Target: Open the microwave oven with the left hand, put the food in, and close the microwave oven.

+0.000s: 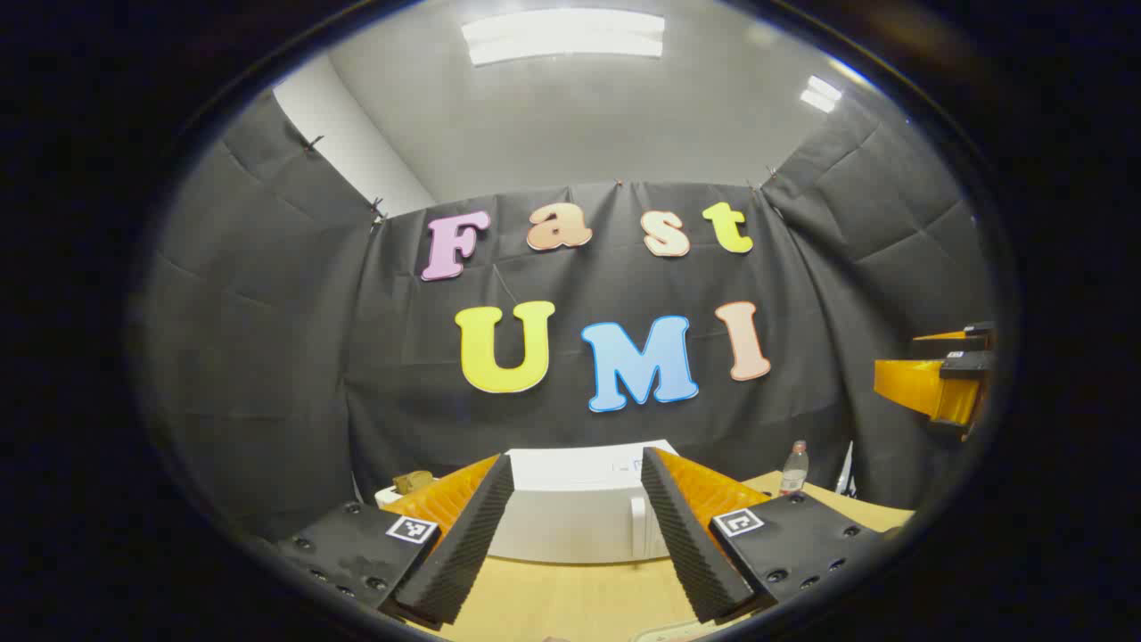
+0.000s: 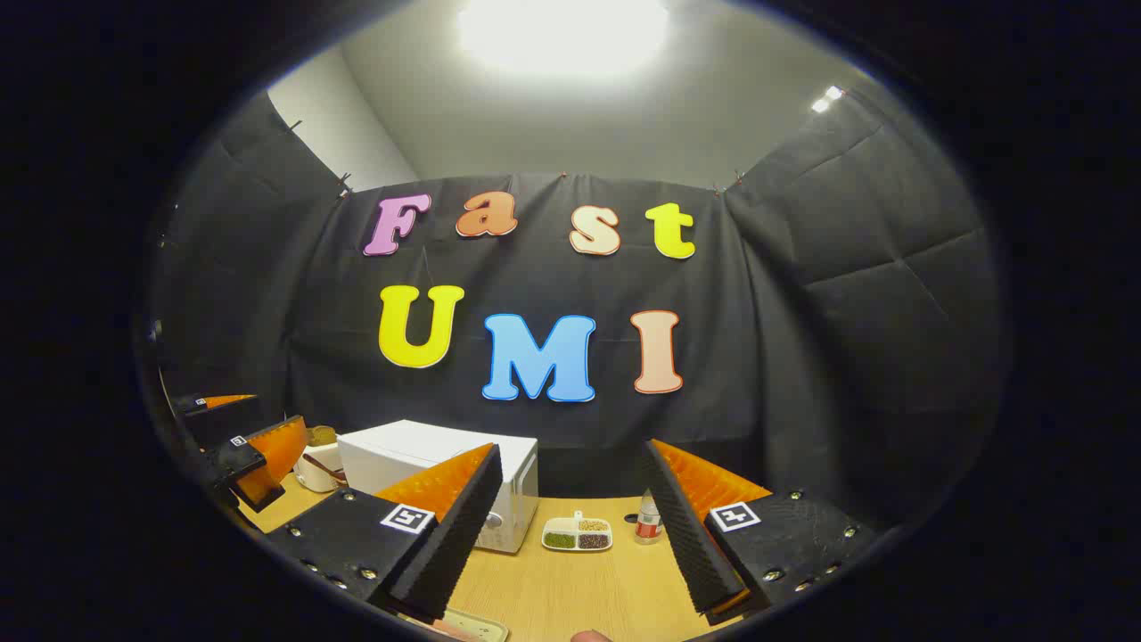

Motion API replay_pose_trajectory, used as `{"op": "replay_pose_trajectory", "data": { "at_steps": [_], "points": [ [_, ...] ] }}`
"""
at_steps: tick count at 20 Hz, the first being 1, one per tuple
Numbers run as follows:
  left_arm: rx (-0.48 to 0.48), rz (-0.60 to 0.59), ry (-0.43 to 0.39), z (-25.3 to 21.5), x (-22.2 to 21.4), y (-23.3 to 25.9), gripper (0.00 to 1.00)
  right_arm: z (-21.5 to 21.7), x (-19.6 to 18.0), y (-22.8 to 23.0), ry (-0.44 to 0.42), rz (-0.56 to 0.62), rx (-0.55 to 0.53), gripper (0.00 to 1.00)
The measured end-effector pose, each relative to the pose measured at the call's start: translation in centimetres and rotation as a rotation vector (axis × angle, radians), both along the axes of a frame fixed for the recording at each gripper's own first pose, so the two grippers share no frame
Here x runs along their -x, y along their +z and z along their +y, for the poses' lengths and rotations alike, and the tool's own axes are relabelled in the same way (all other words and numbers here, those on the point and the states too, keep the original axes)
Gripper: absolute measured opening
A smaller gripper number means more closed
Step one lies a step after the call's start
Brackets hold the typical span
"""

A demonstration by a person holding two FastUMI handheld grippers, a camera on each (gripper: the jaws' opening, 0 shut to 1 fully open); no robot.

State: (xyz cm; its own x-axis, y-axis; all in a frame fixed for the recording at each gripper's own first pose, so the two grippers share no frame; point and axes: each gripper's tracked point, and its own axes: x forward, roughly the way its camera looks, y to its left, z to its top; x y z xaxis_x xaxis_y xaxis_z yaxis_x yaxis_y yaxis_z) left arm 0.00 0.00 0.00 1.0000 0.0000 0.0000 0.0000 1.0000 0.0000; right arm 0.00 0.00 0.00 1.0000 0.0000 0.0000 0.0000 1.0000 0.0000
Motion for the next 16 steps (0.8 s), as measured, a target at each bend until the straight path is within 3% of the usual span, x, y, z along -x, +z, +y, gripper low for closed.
{"op": "replay_pose_trajectory", "data": {
  "at_steps": [2,3,4,16],
  "points": [
    [0.003,0.007,0.002,-0.4,0.2,-0.1,0.93,0.0,-0.2,-0.2,0.008,-0.003,-0.003,0.96],
    [0.003,0.009,0.004,-0.6,0.0,-0.2,0.93,0.0,-0.2,-0.4,0.013,-0.001,-0.008,0.96],
    [0.004,0.010,0.007,-0.7,0.0,-0.2,0.99,0.0,-0.2,-0.7,0.019,0.006,-0.013,0.96],
    [-0.003,0.004,0.036,-5.2,-1.1,-1.1,0.96,-4.3,-0.8,-1.6,0.051,-0.001,-0.041,0.96]
  ]
}}
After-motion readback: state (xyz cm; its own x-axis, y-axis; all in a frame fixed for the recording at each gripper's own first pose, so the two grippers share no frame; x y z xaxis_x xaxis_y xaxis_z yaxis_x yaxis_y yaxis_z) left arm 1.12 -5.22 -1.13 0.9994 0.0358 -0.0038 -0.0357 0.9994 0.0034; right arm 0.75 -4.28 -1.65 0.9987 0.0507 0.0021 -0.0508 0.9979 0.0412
